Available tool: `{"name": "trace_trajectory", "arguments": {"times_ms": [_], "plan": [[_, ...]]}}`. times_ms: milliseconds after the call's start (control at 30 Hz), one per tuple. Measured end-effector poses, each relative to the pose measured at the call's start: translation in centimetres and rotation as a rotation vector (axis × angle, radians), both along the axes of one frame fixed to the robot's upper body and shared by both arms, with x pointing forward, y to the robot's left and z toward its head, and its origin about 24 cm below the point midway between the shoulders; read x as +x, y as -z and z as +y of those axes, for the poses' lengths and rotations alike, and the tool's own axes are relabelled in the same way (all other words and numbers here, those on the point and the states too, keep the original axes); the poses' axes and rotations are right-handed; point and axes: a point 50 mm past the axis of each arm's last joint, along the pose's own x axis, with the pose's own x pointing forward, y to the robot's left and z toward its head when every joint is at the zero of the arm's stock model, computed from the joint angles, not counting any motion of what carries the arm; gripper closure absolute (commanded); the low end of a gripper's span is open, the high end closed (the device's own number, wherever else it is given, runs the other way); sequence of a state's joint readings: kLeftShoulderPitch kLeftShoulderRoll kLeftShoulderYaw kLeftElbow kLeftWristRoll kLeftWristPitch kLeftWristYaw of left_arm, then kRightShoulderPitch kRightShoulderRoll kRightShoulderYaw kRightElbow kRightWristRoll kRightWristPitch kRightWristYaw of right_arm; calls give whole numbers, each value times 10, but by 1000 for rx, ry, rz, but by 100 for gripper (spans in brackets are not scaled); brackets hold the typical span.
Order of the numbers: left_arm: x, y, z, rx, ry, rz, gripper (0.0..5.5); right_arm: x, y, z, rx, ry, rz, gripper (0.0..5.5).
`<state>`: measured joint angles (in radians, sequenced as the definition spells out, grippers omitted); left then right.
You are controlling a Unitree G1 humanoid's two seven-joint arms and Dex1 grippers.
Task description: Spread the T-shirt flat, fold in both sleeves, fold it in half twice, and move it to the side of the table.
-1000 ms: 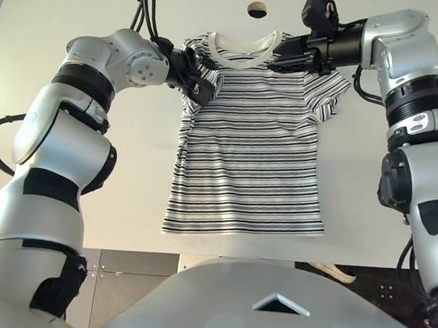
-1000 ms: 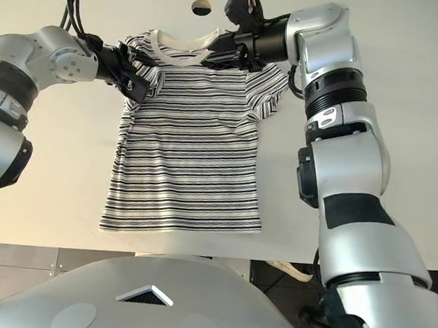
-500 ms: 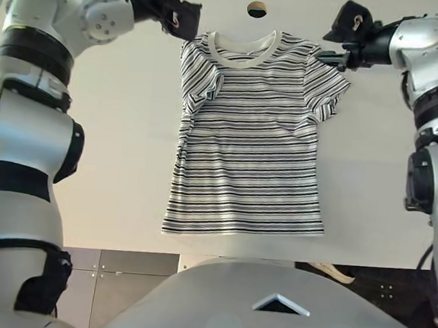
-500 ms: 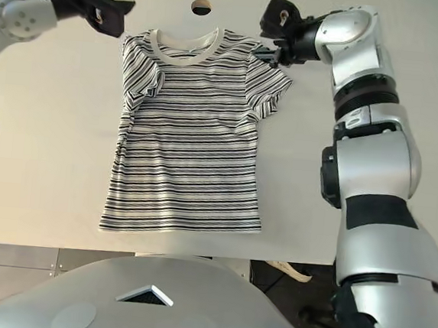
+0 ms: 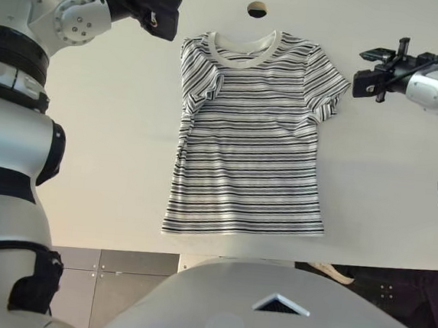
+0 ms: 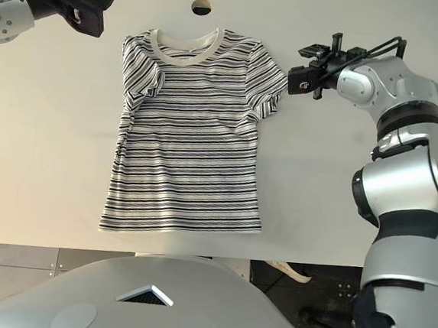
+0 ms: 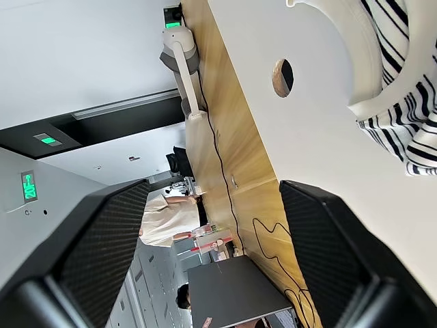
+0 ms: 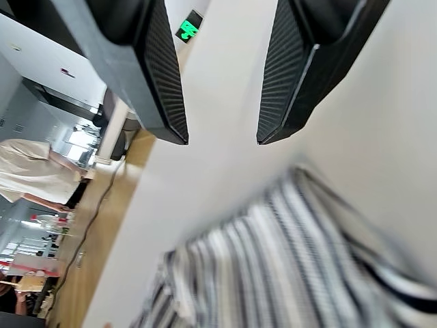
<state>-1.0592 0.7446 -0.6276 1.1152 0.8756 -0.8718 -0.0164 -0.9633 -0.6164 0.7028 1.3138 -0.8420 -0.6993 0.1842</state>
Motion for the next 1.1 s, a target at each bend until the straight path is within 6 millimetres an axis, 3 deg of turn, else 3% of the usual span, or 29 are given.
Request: {"name": "trace_trajectory", "arguments": {"times_ms": [100, 467, 900, 1100], "plan": [[0, 2, 1, 5, -5, 6, 195, -9, 14, -5, -43, -29, 19, 363], [-1, 7, 2, 39, 1, 11, 195, -10, 19, -6, -90, -64, -30, 363], [-1, 8, 4, 40, -12, 13, 195, -8, 21, 19, -17, -118, -14, 363], [-1, 9, 5, 40, -17, 14, 194, -9, 24, 21, -33, -124, 11, 483]]}}
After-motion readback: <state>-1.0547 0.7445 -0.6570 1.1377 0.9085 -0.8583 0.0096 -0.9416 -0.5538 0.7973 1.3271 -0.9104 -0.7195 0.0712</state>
